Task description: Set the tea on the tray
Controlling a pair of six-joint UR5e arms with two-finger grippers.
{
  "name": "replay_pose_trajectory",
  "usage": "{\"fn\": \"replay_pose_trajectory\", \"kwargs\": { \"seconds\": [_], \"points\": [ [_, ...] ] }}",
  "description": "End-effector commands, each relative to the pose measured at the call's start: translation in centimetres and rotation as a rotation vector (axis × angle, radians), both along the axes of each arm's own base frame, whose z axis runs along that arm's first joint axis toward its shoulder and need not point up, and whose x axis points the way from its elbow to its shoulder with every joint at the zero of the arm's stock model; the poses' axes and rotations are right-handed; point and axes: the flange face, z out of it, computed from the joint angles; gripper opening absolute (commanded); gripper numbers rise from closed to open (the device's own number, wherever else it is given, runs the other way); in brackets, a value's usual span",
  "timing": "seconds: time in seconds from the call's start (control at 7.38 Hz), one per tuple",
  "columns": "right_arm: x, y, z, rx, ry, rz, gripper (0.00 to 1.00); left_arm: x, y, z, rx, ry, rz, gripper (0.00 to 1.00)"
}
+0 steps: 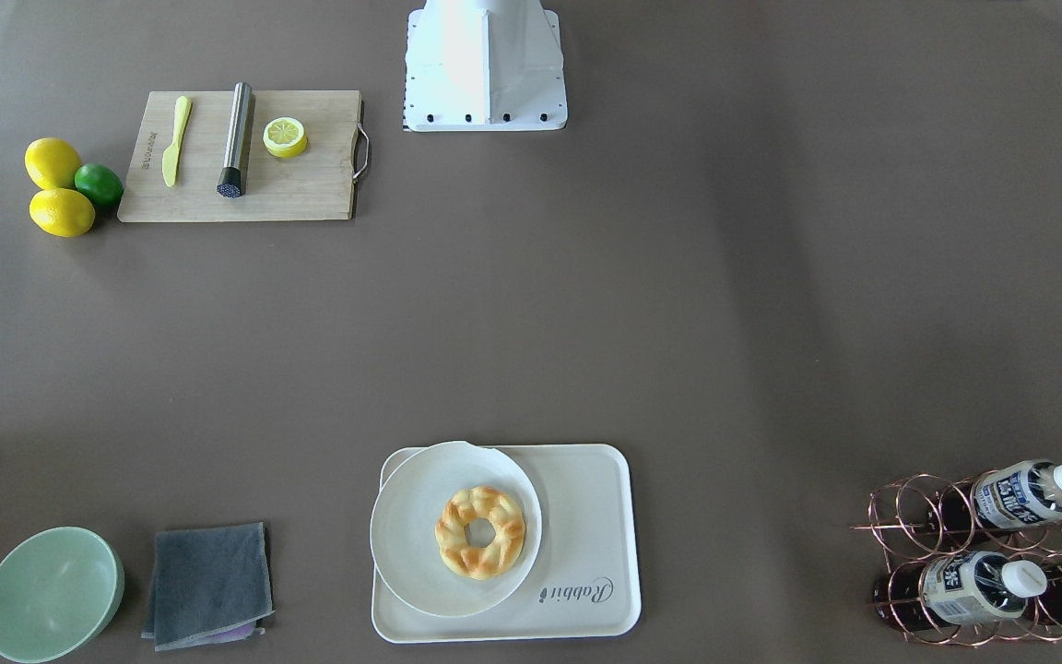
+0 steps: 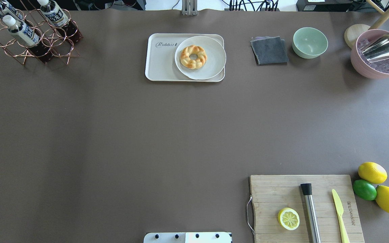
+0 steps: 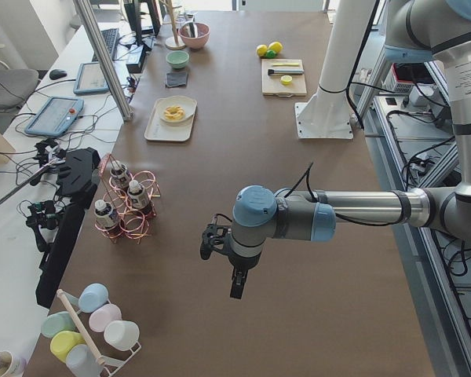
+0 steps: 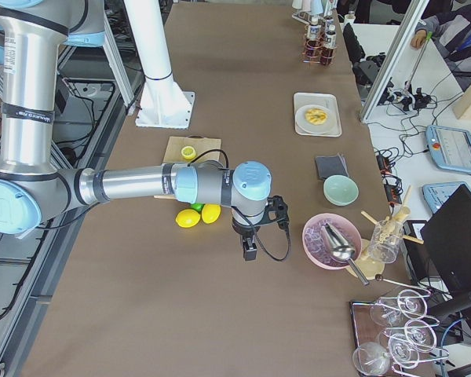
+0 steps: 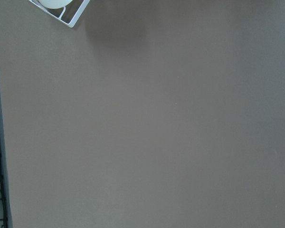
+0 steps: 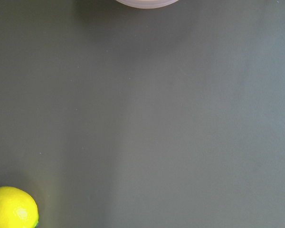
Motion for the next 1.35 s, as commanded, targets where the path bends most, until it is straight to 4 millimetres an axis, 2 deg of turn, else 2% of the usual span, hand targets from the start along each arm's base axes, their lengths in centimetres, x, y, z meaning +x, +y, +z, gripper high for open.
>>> {"fn": "replay_pose_trajectory", "kwargs": {
  "seconds": [0.0, 1.22],
  "points": [
    [0.0, -0.1, -0.22, -0.004, 0.0, 0.008, 1.0, -0.08, 0.07, 0.19, 0.015, -0.002, -0.002, 0.98],
    [0.08, -0.68, -0.19, -0.04, 0.022, 0.04, 1.0, 0.04, 0.47, 0.19, 0.032, -0.001, 0.005, 0.98]
  ]
}}
